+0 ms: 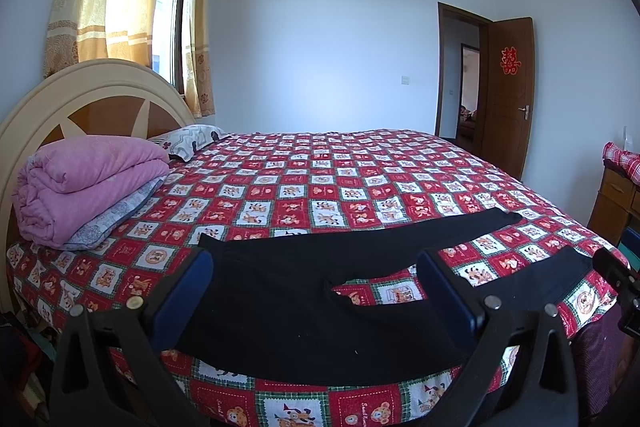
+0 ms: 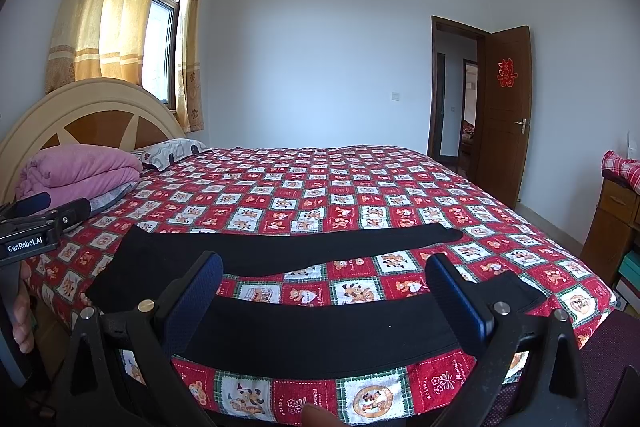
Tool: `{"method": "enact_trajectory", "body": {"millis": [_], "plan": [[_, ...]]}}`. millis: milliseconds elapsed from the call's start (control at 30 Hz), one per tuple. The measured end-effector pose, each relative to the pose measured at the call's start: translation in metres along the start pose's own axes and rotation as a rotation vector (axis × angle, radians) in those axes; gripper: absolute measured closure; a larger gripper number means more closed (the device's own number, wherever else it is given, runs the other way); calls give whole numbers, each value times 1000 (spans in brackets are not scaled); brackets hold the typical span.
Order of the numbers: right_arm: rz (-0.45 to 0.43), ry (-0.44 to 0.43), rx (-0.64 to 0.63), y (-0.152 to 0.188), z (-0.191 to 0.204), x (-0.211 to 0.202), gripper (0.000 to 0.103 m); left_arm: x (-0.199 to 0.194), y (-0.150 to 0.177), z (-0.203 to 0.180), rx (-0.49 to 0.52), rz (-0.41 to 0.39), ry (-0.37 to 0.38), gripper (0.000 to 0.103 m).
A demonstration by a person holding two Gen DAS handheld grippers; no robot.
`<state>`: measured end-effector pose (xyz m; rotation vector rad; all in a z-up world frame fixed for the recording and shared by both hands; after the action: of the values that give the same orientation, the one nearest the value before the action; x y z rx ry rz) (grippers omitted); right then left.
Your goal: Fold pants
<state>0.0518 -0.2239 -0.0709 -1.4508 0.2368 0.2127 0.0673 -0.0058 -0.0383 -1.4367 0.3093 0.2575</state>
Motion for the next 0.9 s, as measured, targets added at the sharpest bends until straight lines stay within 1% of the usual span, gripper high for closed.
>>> {"method": "enact_trajectory", "body": {"millis": [367,567,767,833,900], "plan": [[14,0,0,6,-2,4,1,0,3,-1,1,3,-2,0],[23,5,-1,7,-5,8,1,1,14,-7,2,14,0,0],[45,16,-4,13,-6,17,1,16,23,-8,3,40,3,0],[64,26,-8,19,-7,23,1,27,31,-8,11,52,6,0],[79,32,-12,25,-8,28,1,44,43,-3,23,87,-13,0]]}}
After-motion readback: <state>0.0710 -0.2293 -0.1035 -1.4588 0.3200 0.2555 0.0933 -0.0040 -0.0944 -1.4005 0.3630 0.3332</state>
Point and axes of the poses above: each gripper's, at about its wrist camera, not at the fingertips, and x roughly the way its jaws point, z to its left, y to its underside, the point moved 7 cm from there along x, roughly the way its jaws point, and after that the axes turned 8 degrees about x, right-handed, at the moved point
